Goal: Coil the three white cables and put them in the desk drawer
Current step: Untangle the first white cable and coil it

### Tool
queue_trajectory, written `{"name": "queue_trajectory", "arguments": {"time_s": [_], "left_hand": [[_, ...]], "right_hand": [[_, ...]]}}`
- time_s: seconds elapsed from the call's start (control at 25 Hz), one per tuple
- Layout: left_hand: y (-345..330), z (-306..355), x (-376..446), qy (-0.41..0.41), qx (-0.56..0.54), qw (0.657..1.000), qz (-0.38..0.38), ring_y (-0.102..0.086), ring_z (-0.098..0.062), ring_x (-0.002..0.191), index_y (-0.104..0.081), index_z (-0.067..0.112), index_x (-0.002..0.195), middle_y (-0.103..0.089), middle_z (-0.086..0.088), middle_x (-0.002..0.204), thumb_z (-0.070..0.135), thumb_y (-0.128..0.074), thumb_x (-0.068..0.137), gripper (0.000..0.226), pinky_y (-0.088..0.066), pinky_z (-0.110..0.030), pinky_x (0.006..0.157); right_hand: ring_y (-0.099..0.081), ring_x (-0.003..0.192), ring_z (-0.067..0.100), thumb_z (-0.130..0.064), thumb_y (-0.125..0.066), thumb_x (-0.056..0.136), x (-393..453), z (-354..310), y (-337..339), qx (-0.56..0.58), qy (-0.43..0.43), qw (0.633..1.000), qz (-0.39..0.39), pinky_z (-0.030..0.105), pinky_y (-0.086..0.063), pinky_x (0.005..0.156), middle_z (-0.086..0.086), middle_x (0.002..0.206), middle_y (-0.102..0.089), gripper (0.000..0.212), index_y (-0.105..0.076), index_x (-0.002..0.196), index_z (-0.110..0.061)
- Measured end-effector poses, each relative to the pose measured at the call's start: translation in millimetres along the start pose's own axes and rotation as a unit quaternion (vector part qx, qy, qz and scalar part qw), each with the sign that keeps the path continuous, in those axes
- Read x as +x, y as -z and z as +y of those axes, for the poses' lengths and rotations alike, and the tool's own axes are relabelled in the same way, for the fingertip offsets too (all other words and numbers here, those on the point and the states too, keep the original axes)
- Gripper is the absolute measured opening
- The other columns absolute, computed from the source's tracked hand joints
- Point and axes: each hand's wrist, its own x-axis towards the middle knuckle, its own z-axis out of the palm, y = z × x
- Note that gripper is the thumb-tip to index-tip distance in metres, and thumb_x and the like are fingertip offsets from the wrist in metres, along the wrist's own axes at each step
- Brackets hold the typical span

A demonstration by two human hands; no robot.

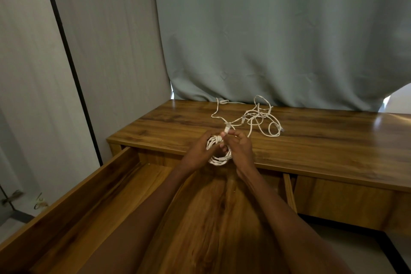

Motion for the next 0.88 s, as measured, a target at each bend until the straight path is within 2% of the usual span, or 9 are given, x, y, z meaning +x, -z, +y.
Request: {"name": "queue_trajectory", "arguments": {"time_s": [0.08,0.24,0.32,0.4,0.52,0.6,0.72,0.8,0.88], "left_hand": [[1,1,1,0.001,0.015,0.999,0.029,-0.063,0.006,0.097,-0.061,0.020,0.121,-0.068,0.008,0.110,0.023,-0.066,0.095,0.026,-0.049,-0.020,0.084],[6,-3,-4,-0.003,0.047,0.998,0.042,-0.060,0.015,0.090,-0.055,0.020,0.115,-0.064,0.018,0.101,0.022,-0.065,0.096,0.022,-0.046,-0.008,0.074],[9,-7,-8,-0.029,0.075,0.996,0.033,-0.062,0.010,0.090,-0.053,0.016,0.116,-0.065,0.018,0.098,0.024,-0.065,0.096,0.025,-0.049,-0.013,0.075],[9,-11,-11,-0.062,0.099,0.993,0.021,-0.065,0.003,0.091,-0.052,0.015,0.118,-0.066,0.014,0.098,0.025,-0.064,0.097,0.027,-0.052,-0.020,0.076],[7,-13,-15,-0.087,0.121,0.989,-0.001,-0.065,-0.002,0.095,-0.050,0.017,0.126,-0.065,0.010,0.107,0.027,-0.061,0.098,0.031,-0.055,-0.026,0.081],[6,-12,-17,-0.100,0.125,0.987,-0.017,-0.063,-0.001,0.103,-0.049,0.021,0.130,-0.064,0.010,0.117,0.029,-0.060,0.099,0.035,-0.053,-0.022,0.087],[6,-13,-17,-0.102,0.141,0.985,-0.003,-0.060,-0.004,0.111,-0.051,0.023,0.134,-0.063,0.007,0.127,0.030,-0.064,0.096,0.041,-0.048,-0.019,0.091],[7,-15,-16,-0.096,0.157,0.982,0.034,-0.063,-0.009,0.107,-0.054,0.023,0.133,-0.066,0.005,0.121,0.028,-0.062,0.097,0.037,-0.049,-0.021,0.088],[10,-18,-16,-0.086,0.167,0.980,0.060,-0.063,-0.009,0.106,-0.052,0.028,0.135,-0.066,0.007,0.122,0.032,-0.060,0.098,0.038,-0.052,-0.028,0.088]], "right_hand": [[-0.068,0.063,0.020,-0.026,-0.075,0.090,-2,3,0,-0.060,0.027,0.997,-0.027,0.034,-0.055,0.064,0.011,0.079,-0.076,0.020,-0.070,0.098,-0.008],[-0.072,0.071,0.026,-0.031,-0.073,0.091,-1,1,2,-0.104,0.021,0.994,-0.028,0.038,-0.058,0.068,0.010,0.081,-0.077,0.022,-0.077,0.090,-0.010],[-0.070,0.063,0.024,-0.029,-0.073,0.092,-1,-4,2,-0.071,-0.044,0.996,-0.033,0.031,-0.057,0.058,0.013,0.080,-0.077,0.024,-0.076,0.095,-0.005],[-0.065,0.050,0.016,-0.024,-0.075,0.090,0,-8,4,-0.015,-0.144,0.988,-0.049,0.024,-0.053,0.046,0.012,0.076,-0.075,0.027,-0.073,0.104,-0.001],[-0.064,0.049,0.014,-0.015,-0.077,0.087,8,-8,9,0.038,-0.229,0.971,-0.064,0.024,-0.054,0.046,0.010,0.076,-0.073,0.034,-0.068,0.114,0.004],[-0.063,0.050,0.014,-0.013,-0.075,0.089,8,-4,9,0.036,-0.223,0.972,-0.065,0.023,-0.053,0.044,0.012,0.079,-0.072,0.036,-0.065,0.119,0.004],[-0.060,0.047,0.014,-0.015,-0.073,0.092,1,0,3,0.001,-0.153,0.987,-0.057,0.024,-0.053,0.045,0.015,0.076,-0.071,0.028,-0.068,0.111,0.003],[-0.066,0.058,0.020,-0.018,-0.074,0.091,-1,3,0,-0.006,-0.107,0.993,-0.057,0.027,-0.058,0.053,0.019,0.085,-0.075,0.024,-0.072,0.106,0.001],[-0.071,0.077,0.028,-0.016,-0.072,0.092,0,5,-3,-0.017,-0.071,0.994,-0.076,0.030,-0.061,0.068,0.018,0.096,-0.077,0.020,-0.074,0.105,-0.001]]}}
